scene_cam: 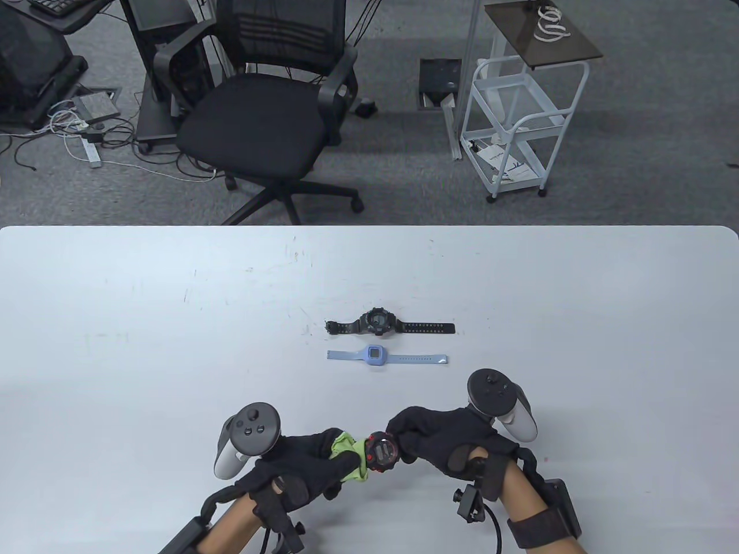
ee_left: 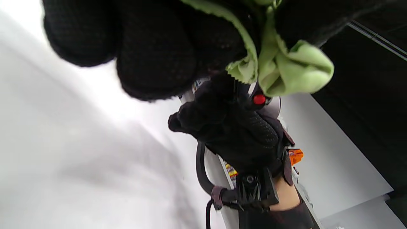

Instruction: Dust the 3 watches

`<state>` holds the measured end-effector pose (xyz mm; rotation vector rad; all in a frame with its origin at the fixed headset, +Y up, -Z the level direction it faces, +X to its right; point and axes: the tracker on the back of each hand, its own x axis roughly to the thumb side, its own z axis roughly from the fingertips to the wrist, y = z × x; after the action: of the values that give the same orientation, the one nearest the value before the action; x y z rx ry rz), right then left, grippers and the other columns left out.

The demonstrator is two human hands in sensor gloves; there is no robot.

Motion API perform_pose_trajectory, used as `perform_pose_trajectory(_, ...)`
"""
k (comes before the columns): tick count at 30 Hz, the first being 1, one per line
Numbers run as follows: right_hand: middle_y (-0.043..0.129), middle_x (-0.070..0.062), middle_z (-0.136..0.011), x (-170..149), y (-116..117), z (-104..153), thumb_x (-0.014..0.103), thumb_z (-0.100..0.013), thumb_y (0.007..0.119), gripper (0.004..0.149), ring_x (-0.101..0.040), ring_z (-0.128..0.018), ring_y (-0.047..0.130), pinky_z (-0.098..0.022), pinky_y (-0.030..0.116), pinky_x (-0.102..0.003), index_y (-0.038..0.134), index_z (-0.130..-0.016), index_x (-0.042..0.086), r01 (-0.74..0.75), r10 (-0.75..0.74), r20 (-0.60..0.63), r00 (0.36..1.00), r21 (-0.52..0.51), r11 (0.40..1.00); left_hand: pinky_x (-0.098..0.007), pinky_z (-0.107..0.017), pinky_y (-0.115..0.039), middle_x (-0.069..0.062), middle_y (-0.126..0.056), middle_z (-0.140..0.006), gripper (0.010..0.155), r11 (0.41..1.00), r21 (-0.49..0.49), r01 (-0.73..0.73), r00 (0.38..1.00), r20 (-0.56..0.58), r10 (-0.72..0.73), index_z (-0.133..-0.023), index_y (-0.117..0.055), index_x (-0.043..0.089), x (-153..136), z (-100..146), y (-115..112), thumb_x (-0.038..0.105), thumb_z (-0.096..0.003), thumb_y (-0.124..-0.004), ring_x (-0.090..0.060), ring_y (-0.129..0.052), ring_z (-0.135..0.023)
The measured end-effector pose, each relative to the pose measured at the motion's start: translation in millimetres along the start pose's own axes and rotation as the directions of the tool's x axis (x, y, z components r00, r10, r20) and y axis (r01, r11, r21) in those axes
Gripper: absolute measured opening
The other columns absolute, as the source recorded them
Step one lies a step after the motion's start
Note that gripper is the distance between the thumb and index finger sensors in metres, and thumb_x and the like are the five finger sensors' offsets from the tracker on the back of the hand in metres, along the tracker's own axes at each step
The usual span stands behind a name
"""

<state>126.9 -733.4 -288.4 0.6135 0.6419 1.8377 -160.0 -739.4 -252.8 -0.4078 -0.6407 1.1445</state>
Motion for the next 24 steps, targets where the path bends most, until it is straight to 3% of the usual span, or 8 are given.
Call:
perform_pose_trajectory(4,0.098,-0.006,-0.071,-0.5,-0.6,0.1,0.039,-0.047,0.081,0.048,-0.03,-0.064,0.099,-0.056,0.072,-0.063,0.085,-0.09,0.017,0.016,-0.016,0.007,1.0,-0.001,1.0,-0.051,-0.035,-0.092,-0.001,-0.104,-0.035,0.053,0.994,0.089,0.07,0.998,-0.009,-0.07,-0.06,-0.097,0.008,2.5,3.5,6.9,0.058,-0.0445,-0.087,-0.018,-0.107,-0.017)
perform_pose_trajectory(8,0.099,-0.005,-0.07,-0.6,-1.3,0.2,0.04,-0.047,0.081,0.048,-0.03,-0.063,0.1,-0.056,0.073,-0.063,0.086,-0.089,0.017,0.015,-0.015,0.012,1.0,0.003,1.0,-0.05,-0.033,-0.093,0.001,-0.105,-0.027,0.051,0.992,0.112,0.064,0.998,-0.012,-0.063,-0.05,-0.101,0.01,2.4,5.4,6.8,0.059,-0.0444,-0.089,-0.018,-0.108,-0.012)
perform_pose_trajectory(13,0.099,-0.005,-0.07,-1.4,-5.1,2.6,0.04,-0.047,0.081,0.048,-0.029,-0.063,0.1,-0.056,0.073,-0.062,0.086,-0.089,0.017,0.044,-0.043,0.022,0.999,-0.013,0.999,-0.056,-0.042,-0.089,-0.01,-0.106,-0.052,0.051,0.989,0.145,0.015,1.0,0.01,-0.017,-0.075,-0.095,0.01,0.1,7.3,6.4,0.053,-0.0486,-0.086,-0.025,-0.11,-0.03)
perform_pose_trajectory(17,0.099,-0.005,-0.07,-0.3,-5.7,3.1,0.04,-0.047,0.081,0.048,-0.029,-0.063,0.1,-0.056,0.073,-0.062,0.085,-0.089,0.017,0.043,-0.043,0.029,0.999,-0.02,0.999,-0.055,-0.042,-0.089,-0.01,-0.105,-0.06,0.055,0.987,0.158,-0.001,1.0,0.01,0.0,-0.093,-0.086,0.01,-1.9,7.4,7.5,0.044,-0.0503,-0.085,-0.024,-0.11,-0.031)
perform_pose_trajectory(20,0.099,-0.005,-0.069,0.6,-5.8,2.7,0.04,-0.047,0.081,0.048,-0.029,-0.063,0.1,-0.055,0.073,-0.062,0.085,-0.089,0.017,0.041,-0.04,0.038,0.998,-0.028,0.999,-0.056,-0.044,-0.088,-0.011,-0.103,-0.066,0.056,0.991,0.131,-0.013,1.0,0.01,0.012,-0.098,-0.078,0.005,-3.9,5.5,5.8,0.035,-0.0501,-0.083,-0.023,-0.109,-0.034)
perform_pose_trajectory(24,0.1,-0.005,-0.069,-0.7,-8.8,4.1,0.04,-0.047,0.081,0.048,-0.029,-0.062,0.101,-0.055,0.074,-0.062,0.086,-0.089,0.016,0.038,-0.036,0.035,0.999,-0.04,0.998,-0.057,-0.047,-0.086,-0.009,-0.1,-0.067,0.069,0.997,0.057,-0.053,0.998,0.028,0.051,-0.112,-0.054,0.016,-3.2,2.0,2.4,0.032,-0.0507,-0.081,-0.025,-0.108,-0.037)
